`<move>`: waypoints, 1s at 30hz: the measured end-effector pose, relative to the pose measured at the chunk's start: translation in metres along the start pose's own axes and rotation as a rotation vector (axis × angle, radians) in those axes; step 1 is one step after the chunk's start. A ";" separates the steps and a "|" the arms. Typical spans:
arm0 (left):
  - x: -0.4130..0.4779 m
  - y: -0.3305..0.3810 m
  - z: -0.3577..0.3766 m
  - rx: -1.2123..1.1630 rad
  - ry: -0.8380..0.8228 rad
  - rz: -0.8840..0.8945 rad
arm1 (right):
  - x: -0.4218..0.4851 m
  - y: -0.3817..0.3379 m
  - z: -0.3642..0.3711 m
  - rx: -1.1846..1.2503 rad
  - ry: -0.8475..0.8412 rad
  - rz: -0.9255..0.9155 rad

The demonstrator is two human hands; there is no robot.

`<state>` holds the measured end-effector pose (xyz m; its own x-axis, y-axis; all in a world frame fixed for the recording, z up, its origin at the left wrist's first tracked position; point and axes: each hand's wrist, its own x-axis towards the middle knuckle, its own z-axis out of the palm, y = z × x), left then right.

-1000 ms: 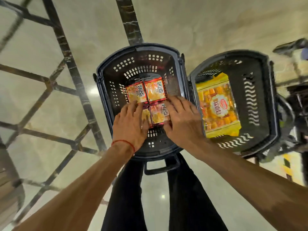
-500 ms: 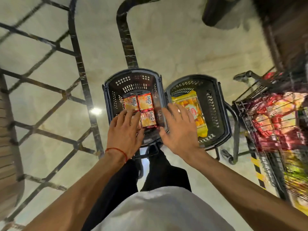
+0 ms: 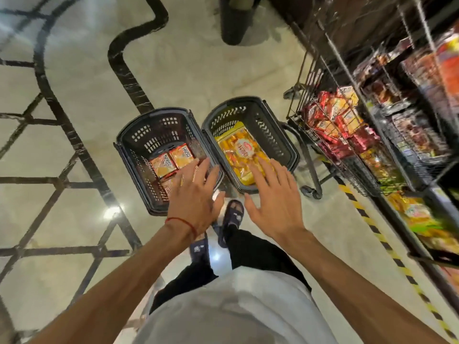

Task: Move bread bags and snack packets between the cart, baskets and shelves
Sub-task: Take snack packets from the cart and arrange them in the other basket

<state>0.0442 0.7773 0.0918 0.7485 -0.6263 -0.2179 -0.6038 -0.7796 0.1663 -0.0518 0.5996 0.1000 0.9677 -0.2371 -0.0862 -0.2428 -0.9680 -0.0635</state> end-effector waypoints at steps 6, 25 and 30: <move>-0.004 0.060 -0.003 0.105 -0.028 0.216 | -0.063 0.060 -0.005 -0.013 0.077 0.141; 0.069 0.420 0.015 0.228 0.039 0.297 | -0.178 0.408 -0.040 -0.130 0.075 0.243; 0.116 0.474 0.015 0.242 0.028 0.277 | -0.157 0.486 -0.051 -0.147 0.048 0.222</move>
<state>-0.1596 0.3351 0.1312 0.5529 -0.8157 -0.1700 -0.8294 -0.5583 -0.0181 -0.3178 0.1621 0.1334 0.8947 -0.4454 -0.0348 -0.4406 -0.8925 0.0969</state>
